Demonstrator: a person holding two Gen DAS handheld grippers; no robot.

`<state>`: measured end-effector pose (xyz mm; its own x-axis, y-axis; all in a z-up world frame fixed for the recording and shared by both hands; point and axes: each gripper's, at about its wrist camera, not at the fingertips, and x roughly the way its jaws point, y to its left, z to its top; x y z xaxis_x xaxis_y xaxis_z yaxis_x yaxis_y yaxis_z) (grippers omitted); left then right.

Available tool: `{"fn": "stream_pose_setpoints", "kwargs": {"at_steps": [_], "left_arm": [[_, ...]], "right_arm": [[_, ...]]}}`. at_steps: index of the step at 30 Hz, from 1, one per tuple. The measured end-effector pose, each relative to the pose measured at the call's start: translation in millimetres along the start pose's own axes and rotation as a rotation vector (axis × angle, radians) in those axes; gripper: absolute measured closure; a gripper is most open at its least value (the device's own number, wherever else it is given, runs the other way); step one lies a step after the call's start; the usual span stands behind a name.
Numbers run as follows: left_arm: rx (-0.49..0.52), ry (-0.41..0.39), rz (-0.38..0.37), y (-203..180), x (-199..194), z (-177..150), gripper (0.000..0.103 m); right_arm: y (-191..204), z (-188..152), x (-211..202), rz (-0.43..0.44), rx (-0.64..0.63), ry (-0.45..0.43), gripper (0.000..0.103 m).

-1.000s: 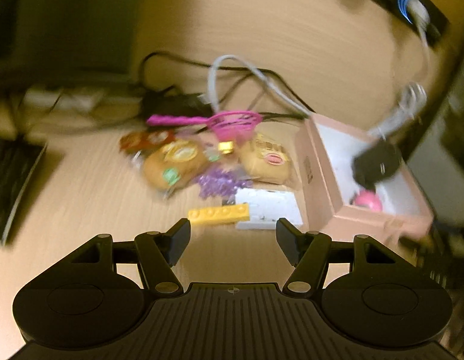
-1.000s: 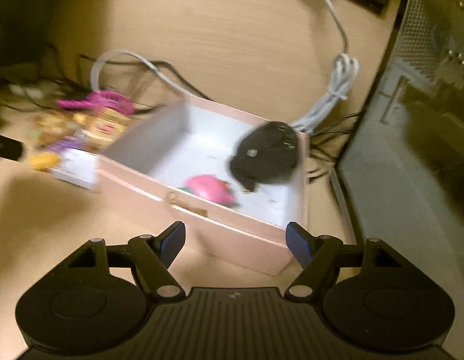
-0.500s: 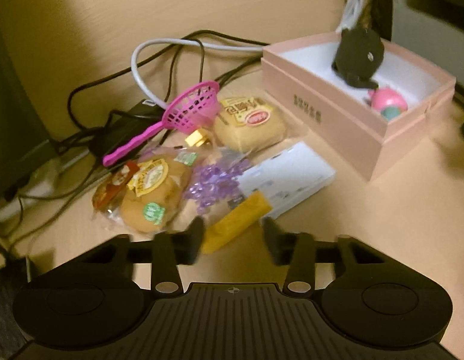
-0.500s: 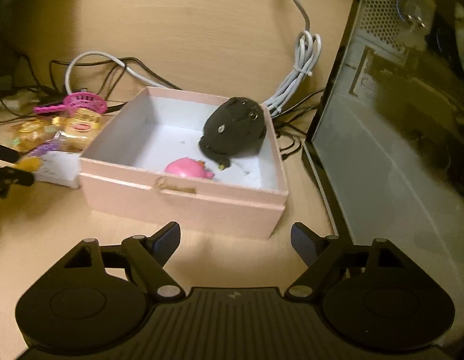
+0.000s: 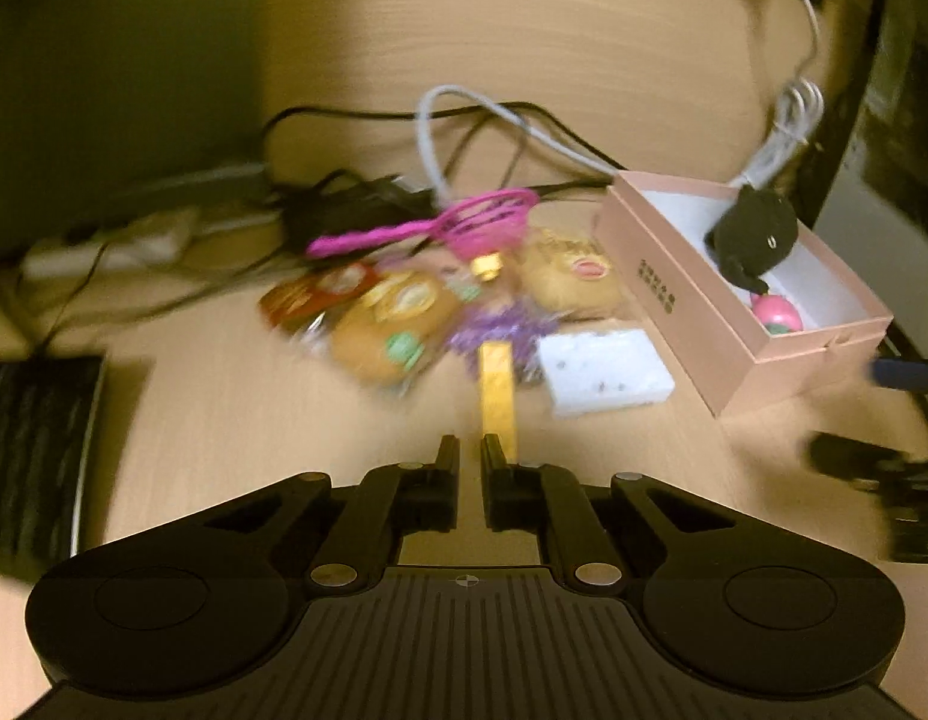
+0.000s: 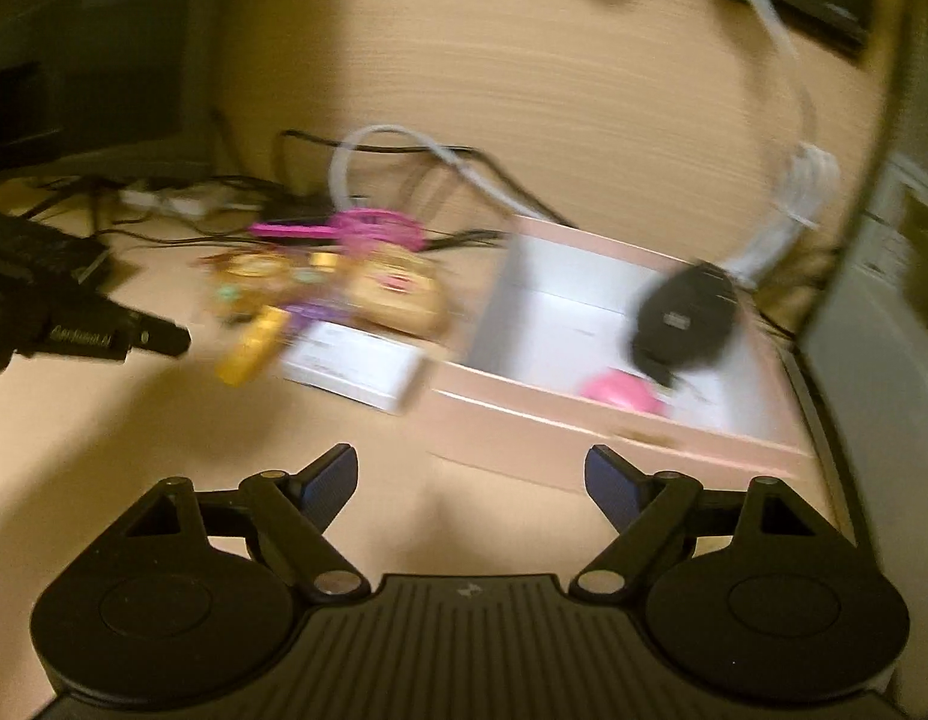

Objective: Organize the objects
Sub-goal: 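Grasp the yellow toy brick with the left gripper, then lift the yellow brick with the left gripper while the right grasps the pink net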

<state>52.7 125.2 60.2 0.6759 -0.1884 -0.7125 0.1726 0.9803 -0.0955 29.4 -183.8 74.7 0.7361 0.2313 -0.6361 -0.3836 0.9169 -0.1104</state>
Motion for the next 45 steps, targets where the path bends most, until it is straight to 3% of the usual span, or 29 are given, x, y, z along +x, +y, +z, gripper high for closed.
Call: {"fn": "stream_pose_setpoints", "kwargs": {"at_steps": [4,9,17,20,25,27,28,40,43,45], "left_arm": [[-0.064,-0.003,-0.002,13,-25,-23,0.093],[-0.144,0.007,0.007,25,-51,-52,0.093],[-0.254,0.005,0.024,39,-74,-78,0.093],[-0.279,0.015,0.023,40,-74,-83,0.093],[-0.281,0.036,-0.001,32,-64,-85,0.093],[-0.274,0.046,-0.017,24,-58,-84,0.093],[-0.266,0.050,-0.027,20,-55,-84,0.093],[-0.208,0.077,-0.113,-26,-28,-71,0.093],[-0.218,0.075,-0.101,-28,-25,-68,0.093],[-0.232,0.077,-0.085,-26,-23,-67,0.093]], "right_arm": [[35,19,26,0.048,-0.076,-0.007,0.020],[61,42,67,0.017,-0.165,-0.016,0.019],[59,60,123,0.038,-0.109,0.070,0.015],[62,55,119,0.073,-0.126,0.086,0.014],[63,37,93,0.070,-0.184,0.075,0.028],[59,27,81,0.097,-0.194,0.088,0.048],[57,22,77,0.121,-0.182,0.111,0.051],[13,-28,22,0.117,-0.052,0.148,0.051],[1,-32,21,0.113,-0.011,0.157,0.045],[-3,-33,21,0.126,0.015,0.169,0.034]]}}
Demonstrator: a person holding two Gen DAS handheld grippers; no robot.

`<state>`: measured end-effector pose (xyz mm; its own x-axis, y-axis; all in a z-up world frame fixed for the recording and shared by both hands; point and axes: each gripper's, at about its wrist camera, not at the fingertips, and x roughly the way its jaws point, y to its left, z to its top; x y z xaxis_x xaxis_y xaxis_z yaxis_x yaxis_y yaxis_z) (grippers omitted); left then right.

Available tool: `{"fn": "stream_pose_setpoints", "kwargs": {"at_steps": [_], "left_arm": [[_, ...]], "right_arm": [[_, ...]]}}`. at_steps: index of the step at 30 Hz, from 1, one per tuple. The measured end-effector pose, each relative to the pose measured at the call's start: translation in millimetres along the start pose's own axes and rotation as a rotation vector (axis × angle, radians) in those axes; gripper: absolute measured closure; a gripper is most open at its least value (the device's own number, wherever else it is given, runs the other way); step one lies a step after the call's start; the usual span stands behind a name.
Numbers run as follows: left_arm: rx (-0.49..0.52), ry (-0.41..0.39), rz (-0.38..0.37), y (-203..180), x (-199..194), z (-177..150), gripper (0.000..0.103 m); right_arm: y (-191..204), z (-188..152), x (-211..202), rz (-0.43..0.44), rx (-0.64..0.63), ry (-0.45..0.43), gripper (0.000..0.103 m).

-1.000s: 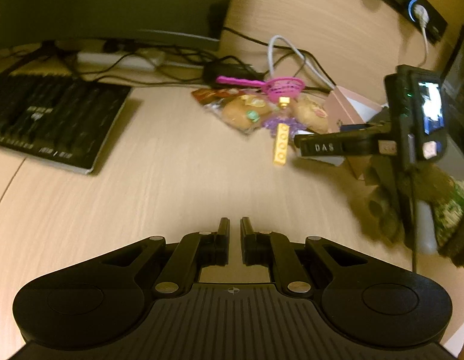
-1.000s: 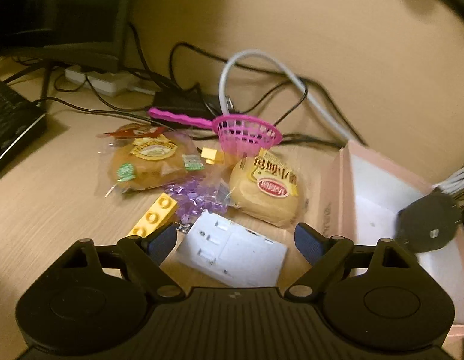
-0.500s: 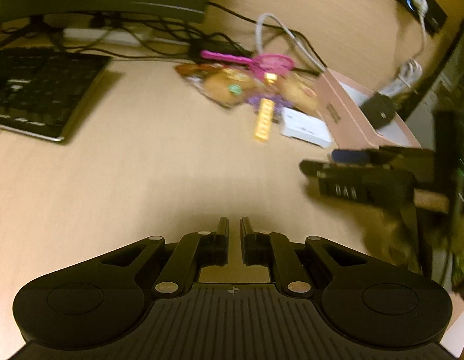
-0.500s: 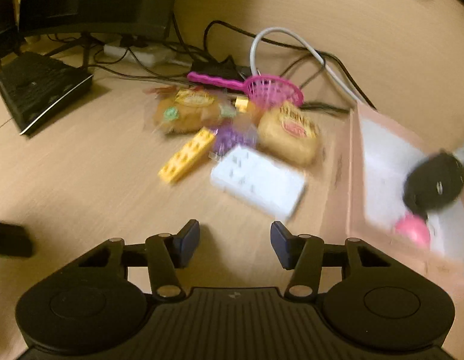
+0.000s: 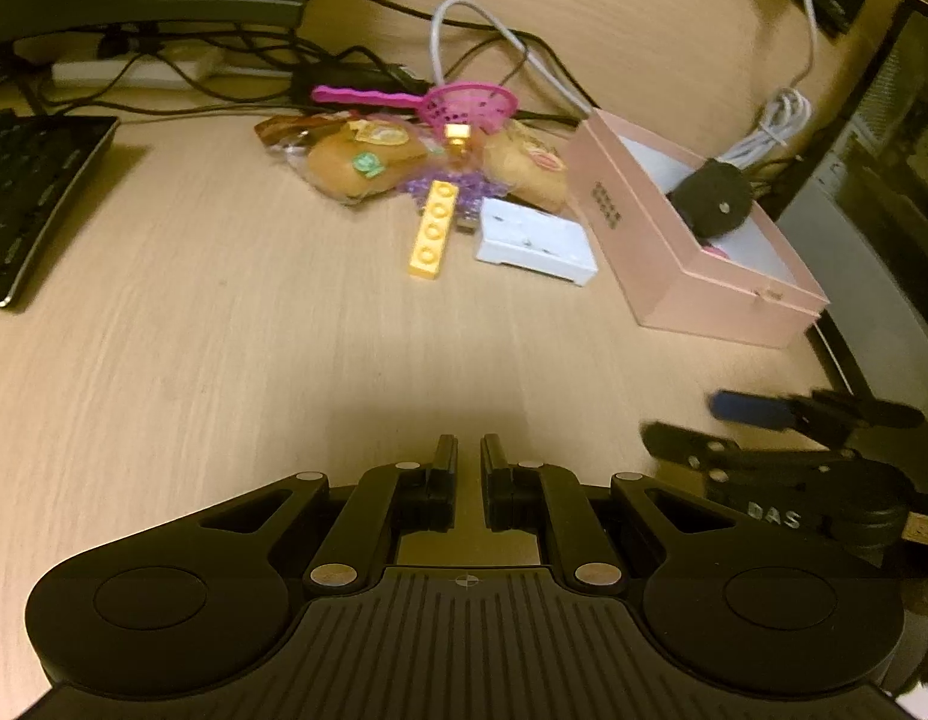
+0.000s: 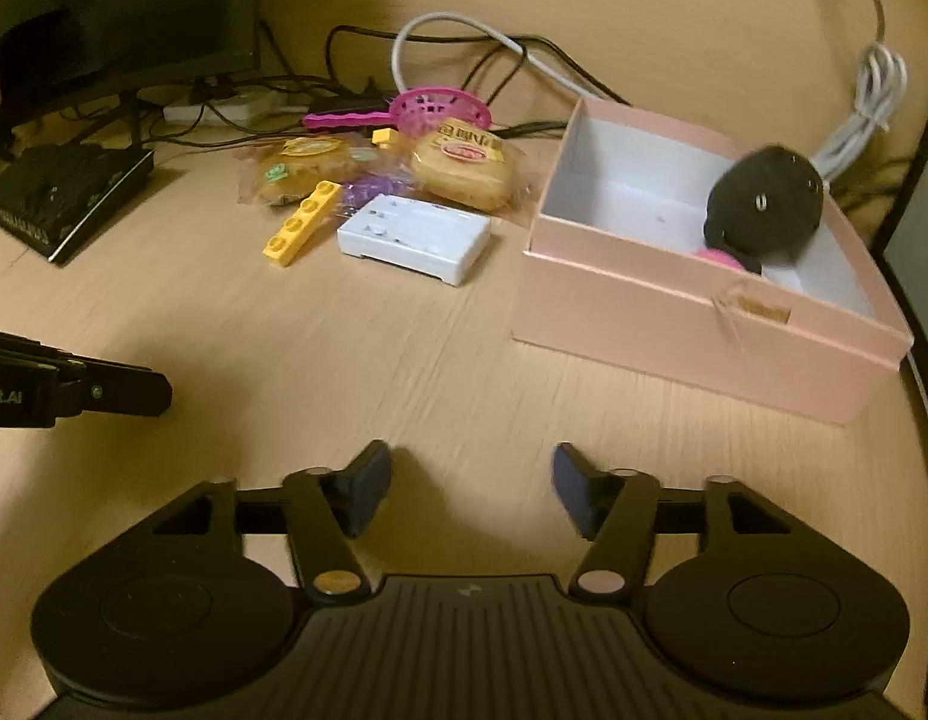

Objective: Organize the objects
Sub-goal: 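Lift the yellow brick with the left gripper while the right grasps the pink net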

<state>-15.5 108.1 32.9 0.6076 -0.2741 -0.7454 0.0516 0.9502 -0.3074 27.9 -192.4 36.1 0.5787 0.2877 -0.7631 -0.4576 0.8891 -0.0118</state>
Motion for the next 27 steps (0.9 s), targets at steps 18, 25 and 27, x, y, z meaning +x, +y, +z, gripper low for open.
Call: {"fn": "stream_pose_setpoints", "kwargs": {"at_steps": [18,25,27], "left_arm": [[-0.048,-0.027,0.037,35,-25,-1,0.093],[-0.038,-0.045,0.070,51,-41,1,0.093],[-0.009,-0.068,0.062,44,-36,12,0.093]], "right_arm": [[44,79,43,-0.045,0.011,-0.155,0.019],[64,108,64,-0.041,-0.004,-0.179,0.019],[59,107,56,-0.057,0.008,-0.187,0.019]]}}
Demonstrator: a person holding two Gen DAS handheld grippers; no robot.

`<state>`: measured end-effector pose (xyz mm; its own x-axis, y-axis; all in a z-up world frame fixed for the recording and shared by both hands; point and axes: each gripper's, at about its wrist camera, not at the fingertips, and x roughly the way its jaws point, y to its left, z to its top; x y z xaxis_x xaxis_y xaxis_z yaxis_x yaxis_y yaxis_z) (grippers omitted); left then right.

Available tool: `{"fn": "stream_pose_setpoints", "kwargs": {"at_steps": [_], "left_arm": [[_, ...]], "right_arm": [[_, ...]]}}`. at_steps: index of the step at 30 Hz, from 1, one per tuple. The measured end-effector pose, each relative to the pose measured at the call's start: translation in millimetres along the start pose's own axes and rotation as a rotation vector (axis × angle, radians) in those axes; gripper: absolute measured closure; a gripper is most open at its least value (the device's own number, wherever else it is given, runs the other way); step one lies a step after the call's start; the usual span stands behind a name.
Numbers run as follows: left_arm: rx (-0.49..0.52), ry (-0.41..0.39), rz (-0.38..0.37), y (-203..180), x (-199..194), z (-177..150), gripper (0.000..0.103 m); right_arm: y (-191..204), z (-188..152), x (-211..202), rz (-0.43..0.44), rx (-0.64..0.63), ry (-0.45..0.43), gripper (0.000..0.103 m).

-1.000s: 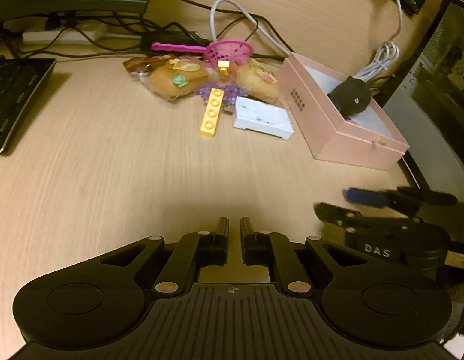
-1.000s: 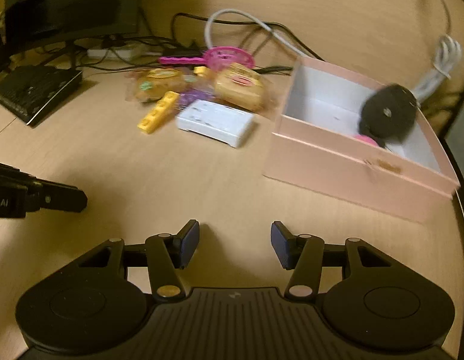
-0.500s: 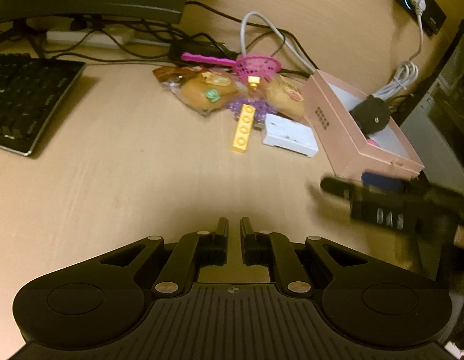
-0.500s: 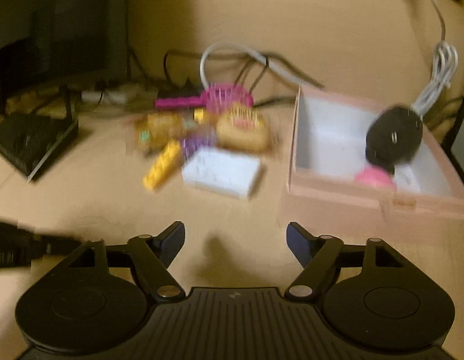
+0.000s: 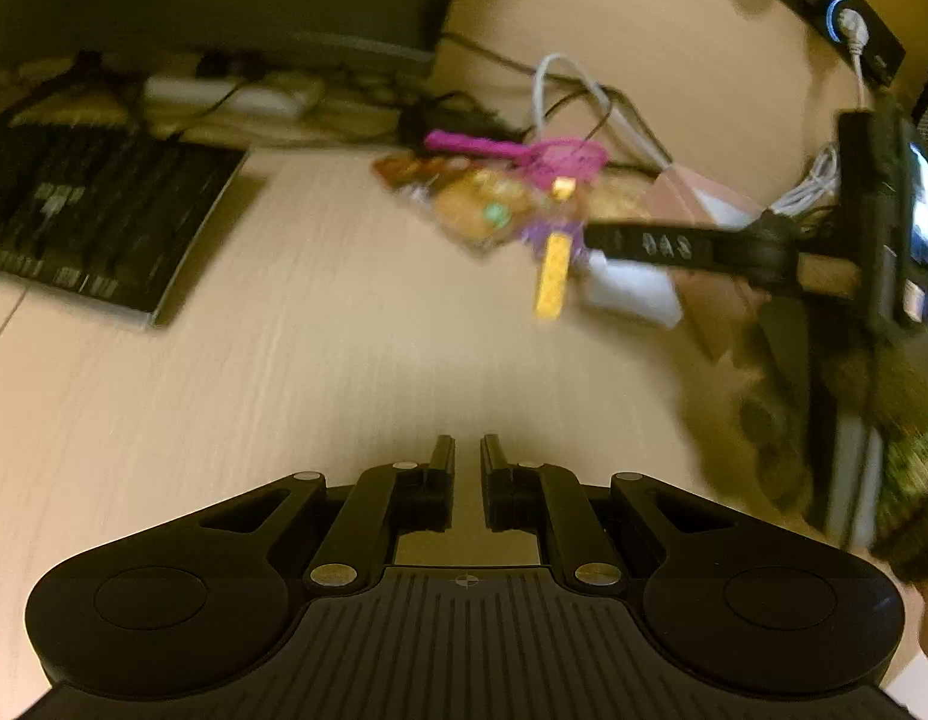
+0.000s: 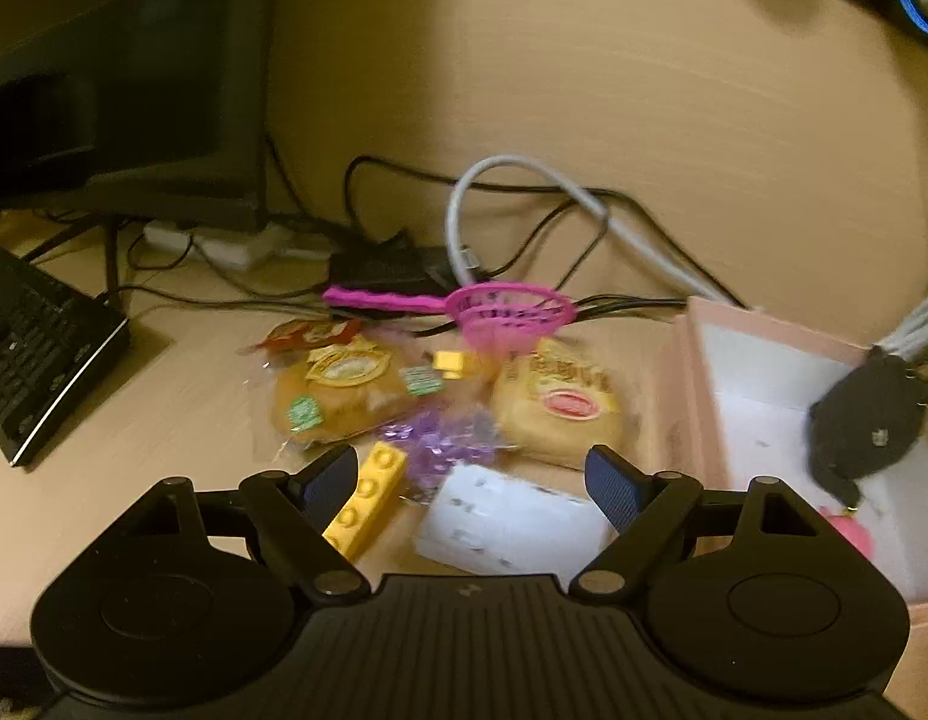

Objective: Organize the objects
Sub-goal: 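Lift the yellow brick with the left gripper while the right grasps the pink net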

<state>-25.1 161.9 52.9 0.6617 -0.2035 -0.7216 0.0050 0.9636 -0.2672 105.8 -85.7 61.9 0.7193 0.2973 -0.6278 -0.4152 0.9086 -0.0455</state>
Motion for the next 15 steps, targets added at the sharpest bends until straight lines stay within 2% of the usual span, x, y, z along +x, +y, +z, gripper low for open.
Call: {"fn": "stream_pose_setpoints", "kwargs": {"at_steps": [3,6,8,11,15], "left_arm": [[0.090,-0.057,-0.042,-23,17,21,0.091],[0.183,-0.060,-0.076,-47,44,40,0.088],[0.222,-0.041,-0.051,-57,65,49,0.088],[0.228,-0.022,0.007,-64,90,58,0.087],[0.212,-0.031,0.039,-61,109,68,0.086]], "right_arm": [[-21,-8,-26,0.011,0.064,0.008,0.019],[-33,-26,-53,0.007,0.052,0.013,0.020],[-36,-38,-69,-0.027,0.037,0.016,0.019],[-40,-51,-86,-0.065,0.023,0.020,0.019],[-50,-47,-95,-0.074,0.041,0.009,0.019]]}}
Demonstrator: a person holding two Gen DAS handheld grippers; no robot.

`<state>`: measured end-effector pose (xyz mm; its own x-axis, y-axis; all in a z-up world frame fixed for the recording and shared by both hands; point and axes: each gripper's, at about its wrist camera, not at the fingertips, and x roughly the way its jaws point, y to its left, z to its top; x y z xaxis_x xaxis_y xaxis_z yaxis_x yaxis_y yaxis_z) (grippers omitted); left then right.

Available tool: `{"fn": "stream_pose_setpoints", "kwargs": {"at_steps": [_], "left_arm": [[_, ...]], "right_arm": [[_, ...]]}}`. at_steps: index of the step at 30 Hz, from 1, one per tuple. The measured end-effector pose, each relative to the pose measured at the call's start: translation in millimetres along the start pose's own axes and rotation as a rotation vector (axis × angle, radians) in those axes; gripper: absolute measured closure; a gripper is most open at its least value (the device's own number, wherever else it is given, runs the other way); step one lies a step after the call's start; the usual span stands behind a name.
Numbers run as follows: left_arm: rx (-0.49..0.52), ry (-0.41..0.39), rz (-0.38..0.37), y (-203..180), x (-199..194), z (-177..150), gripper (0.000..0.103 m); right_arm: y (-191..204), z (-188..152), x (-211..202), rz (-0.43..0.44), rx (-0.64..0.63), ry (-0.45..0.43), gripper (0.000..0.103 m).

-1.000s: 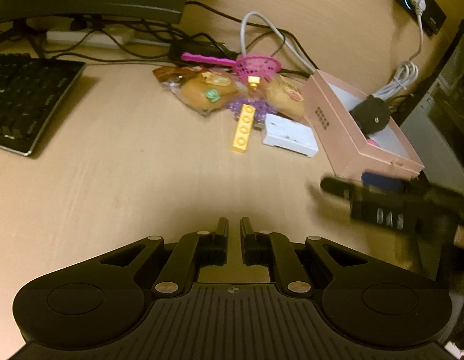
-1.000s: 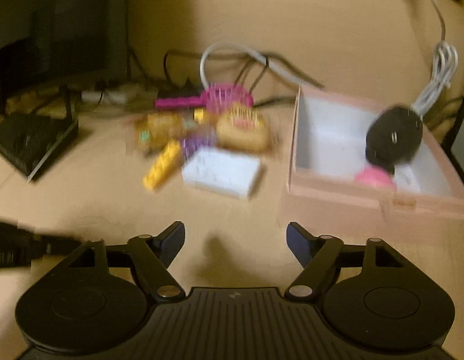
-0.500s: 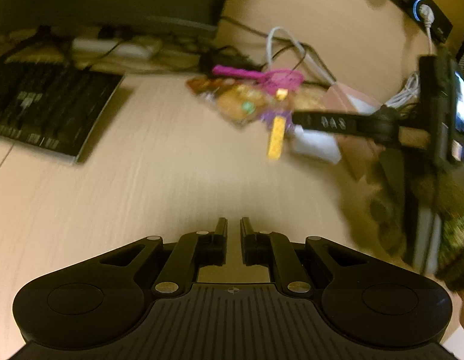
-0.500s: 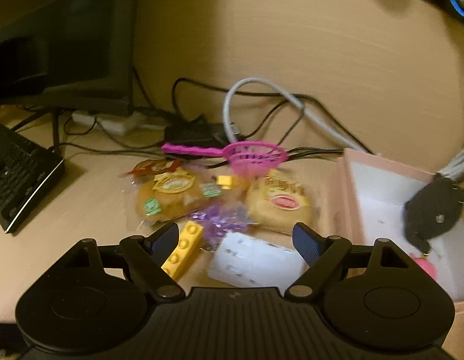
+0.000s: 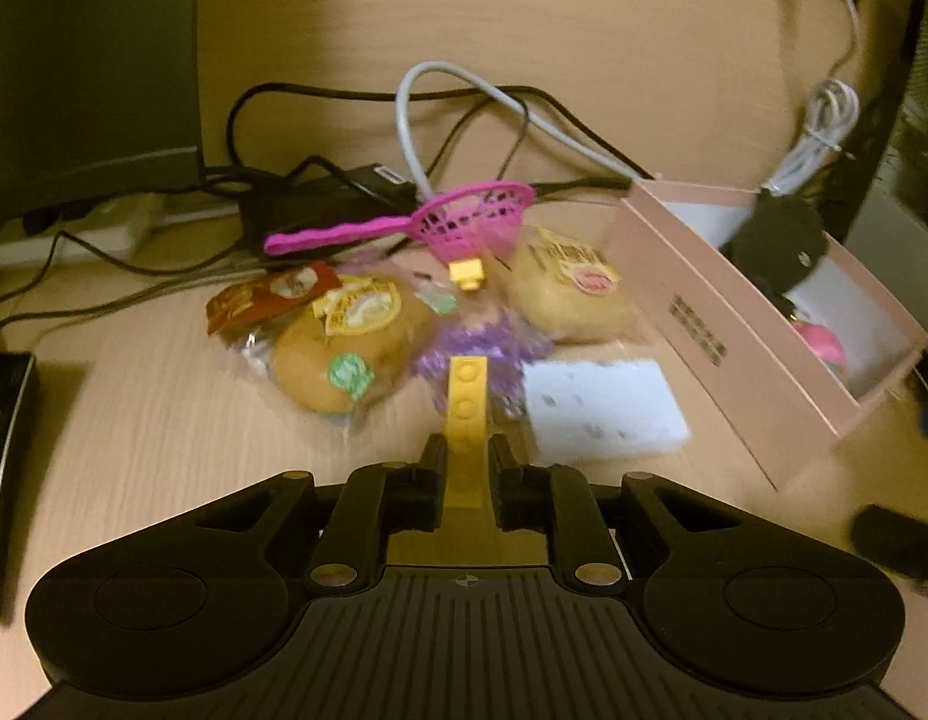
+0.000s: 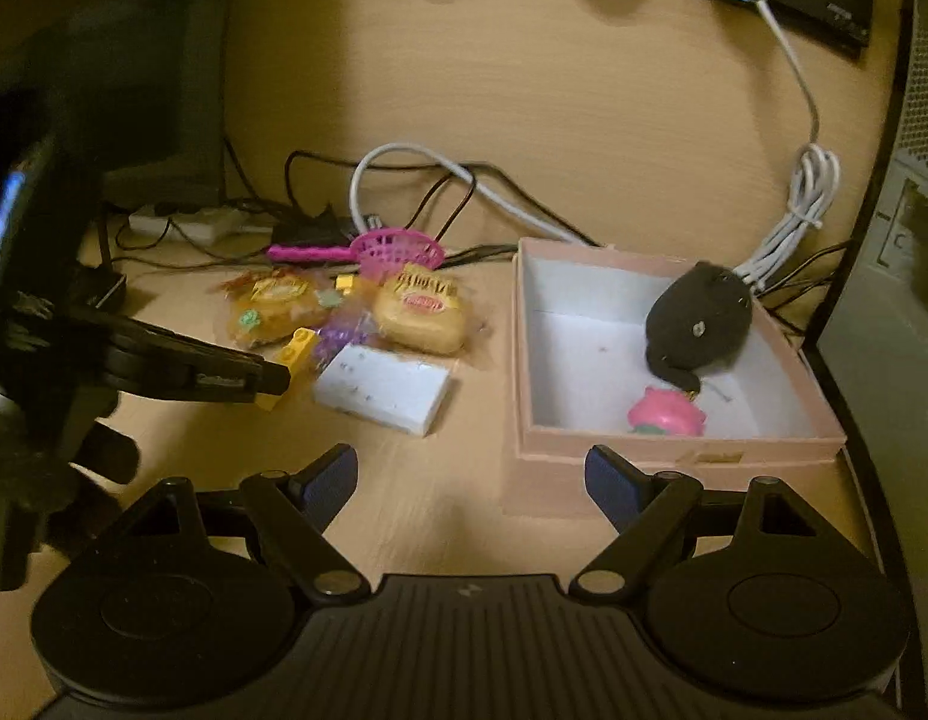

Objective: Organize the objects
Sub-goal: 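Lift the yellow brick with the left gripper while the right grasps the pink net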

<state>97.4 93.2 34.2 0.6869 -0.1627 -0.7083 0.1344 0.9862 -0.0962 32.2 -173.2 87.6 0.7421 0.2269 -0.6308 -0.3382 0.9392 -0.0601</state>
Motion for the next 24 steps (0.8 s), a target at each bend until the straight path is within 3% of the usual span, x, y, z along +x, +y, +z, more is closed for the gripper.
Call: {"fn": "stream_pose_setpoints", "kwargs": {"at_steps": [4,6,9,13,19,20,22,24], "left_arm": [[-0.027,0.009,-0.017,8,8,5,0.085],[-0.042,0.024,-0.040,11,7,4,0.085],[-0.077,0.042,-0.075,17,-4,-4,0.085],[-0.118,0.075,-0.118,25,-32,-25,0.086],[-0.184,0.102,-0.145,44,-85,-62,0.086],[-0.192,0.104,-0.140,49,-91,-67,0.085],[-0.210,0.101,-0.128,58,-102,-73,0.086],[-0.227,0.095,-0.114,65,-109,-77,0.086]], "right_arm": [[-5,31,9,0.028,0.024,-0.019,0.018],[-4,56,24,0.068,0.044,-0.016,0.008],[5,90,60,0.091,0.048,-0.007,0.006],[27,124,125,0.060,-0.021,0.036,0.003],[51,142,208,0.035,-0.076,0.142,0.000],[54,142,215,0.045,-0.072,0.159,0.002],[60,142,223,0.061,-0.070,0.178,0.030],[66,142,219,0.062,-0.076,0.177,0.032]]}}
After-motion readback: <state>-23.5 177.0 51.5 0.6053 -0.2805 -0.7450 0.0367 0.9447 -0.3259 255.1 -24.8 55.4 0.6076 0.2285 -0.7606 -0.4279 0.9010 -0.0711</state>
